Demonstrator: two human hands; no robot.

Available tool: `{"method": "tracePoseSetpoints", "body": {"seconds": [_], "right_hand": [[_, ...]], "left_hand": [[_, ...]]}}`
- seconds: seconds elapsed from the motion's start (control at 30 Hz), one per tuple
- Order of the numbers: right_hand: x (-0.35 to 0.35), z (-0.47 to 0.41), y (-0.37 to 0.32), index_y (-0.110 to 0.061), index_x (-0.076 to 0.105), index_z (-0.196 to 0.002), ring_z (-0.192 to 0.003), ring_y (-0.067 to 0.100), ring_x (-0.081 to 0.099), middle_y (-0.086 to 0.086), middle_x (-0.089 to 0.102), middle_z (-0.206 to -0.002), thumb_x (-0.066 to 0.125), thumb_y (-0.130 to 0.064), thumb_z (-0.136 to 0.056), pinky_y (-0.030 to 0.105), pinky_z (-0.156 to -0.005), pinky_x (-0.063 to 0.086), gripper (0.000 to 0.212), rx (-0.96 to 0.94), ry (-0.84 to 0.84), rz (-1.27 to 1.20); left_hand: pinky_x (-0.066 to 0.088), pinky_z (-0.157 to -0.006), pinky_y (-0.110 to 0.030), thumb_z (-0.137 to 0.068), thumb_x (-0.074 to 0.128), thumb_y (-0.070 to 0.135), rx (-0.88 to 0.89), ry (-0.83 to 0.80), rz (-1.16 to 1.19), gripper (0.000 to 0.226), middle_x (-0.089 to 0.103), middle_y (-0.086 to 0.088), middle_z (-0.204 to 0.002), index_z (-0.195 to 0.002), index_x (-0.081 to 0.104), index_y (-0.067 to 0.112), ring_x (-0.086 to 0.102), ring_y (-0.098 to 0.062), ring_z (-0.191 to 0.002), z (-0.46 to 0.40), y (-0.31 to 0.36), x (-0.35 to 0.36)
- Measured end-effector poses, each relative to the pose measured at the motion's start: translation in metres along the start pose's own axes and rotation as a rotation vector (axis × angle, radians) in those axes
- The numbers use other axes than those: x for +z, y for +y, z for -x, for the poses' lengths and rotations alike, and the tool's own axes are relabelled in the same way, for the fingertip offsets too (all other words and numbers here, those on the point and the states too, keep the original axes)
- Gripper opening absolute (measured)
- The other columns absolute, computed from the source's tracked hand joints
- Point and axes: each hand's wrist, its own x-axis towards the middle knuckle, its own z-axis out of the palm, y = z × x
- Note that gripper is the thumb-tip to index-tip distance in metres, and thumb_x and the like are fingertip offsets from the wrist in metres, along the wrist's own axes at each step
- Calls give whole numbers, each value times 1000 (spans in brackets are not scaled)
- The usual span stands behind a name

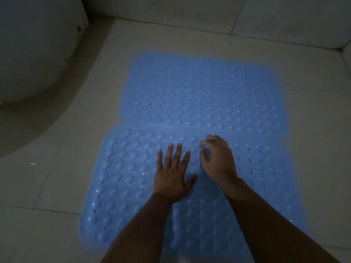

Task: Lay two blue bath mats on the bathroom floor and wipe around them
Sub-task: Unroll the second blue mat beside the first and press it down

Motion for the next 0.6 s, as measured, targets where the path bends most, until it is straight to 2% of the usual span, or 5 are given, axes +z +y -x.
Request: {"method": "tracePoseSetpoints", "body": {"seconds": [0.17, 0.37, 0.53, 0.6], "right_hand": [[8, -13, 7, -19, 74, -107, -129, 30, 55, 5, 65, -129, 56, -29, -89, 52, -97, 52, 28, -34, 34, -28], [13, -26, 9, -17, 75, -103, -123, 31, 59, 7, 67, -124, 61, -21, -86, 48, -97, 53, 22, -82, 83, -67], [1, -29, 0, -17, 74, -106, -125, 28, 57, 5, 65, -126, 61, -22, -88, 49, -99, 52, 23, -76, 74, -64], [-6, -29, -6, -18, 74, -108, -127, 26, 56, 4, 65, -127, 63, -21, -89, 48, -101, 51, 22, -69, 47, -47]], "left_hand": [[7, -123, -65, -98, 27, 72, -6, -26, 9, 81, 1, -8, -174, -164, 19, 26, -10, -34, -159, -1, 2, -3], [4, -123, -66, -97, 25, 77, -6, -44, -13, 86, -3, -8, -173, -165, 13, 26, -13, -35, -158, -2, 2, -2], [1, -123, -67, -94, 24, 80, -10, -86, 15, 89, -3, -7, -173, -165, 10, 28, -13, -36, -158, -1, 3, -2], [-5, -122, -67, -92, 23, 83, -15, -143, 43, 93, -9, -7, -173, -165, 6, 29, -17, -36, -157, -3, 5, -7]]}}
